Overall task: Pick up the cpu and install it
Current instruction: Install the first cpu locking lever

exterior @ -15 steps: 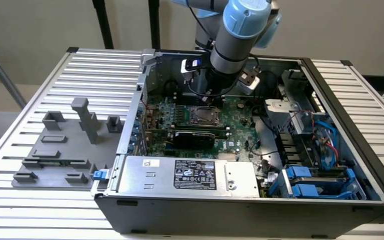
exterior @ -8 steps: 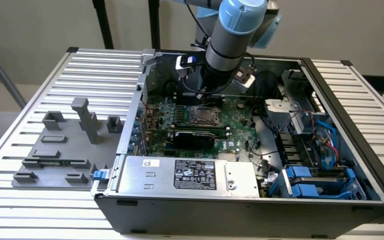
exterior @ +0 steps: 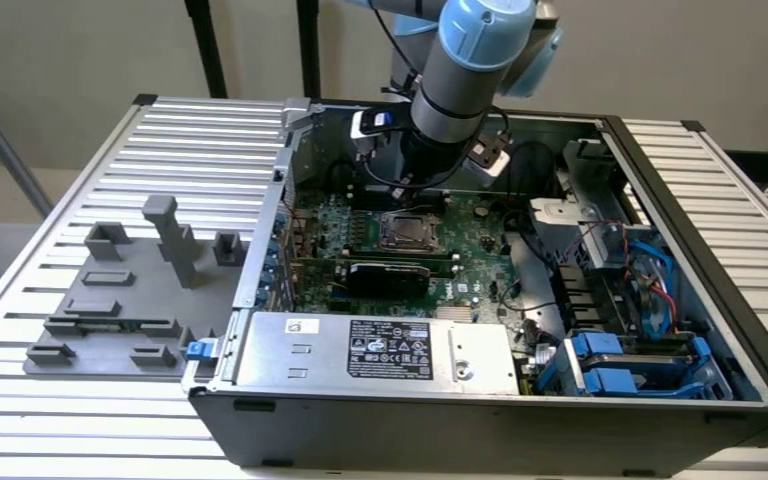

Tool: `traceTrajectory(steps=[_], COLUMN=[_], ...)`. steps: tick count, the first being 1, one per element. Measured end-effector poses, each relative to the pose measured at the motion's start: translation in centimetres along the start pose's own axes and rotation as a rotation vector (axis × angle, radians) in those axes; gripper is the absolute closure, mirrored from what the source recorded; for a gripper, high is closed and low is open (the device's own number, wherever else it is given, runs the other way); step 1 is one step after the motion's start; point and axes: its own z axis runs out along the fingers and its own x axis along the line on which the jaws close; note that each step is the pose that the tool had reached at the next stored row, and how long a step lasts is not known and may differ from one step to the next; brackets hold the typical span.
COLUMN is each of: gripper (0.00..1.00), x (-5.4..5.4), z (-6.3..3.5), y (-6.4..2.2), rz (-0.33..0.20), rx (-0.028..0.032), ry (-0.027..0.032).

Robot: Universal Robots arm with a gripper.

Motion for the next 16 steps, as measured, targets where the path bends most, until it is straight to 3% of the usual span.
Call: traceTrajectory(steps=[8,16], gripper=[0.89,0.89], x=[-0.08,-0.08], z=[-0.04,0.05], y=[0.05,0.12], rz=[0.009,0.016], rx=[0.0100,0.0095], ry=[-0.0070,-0.0075])
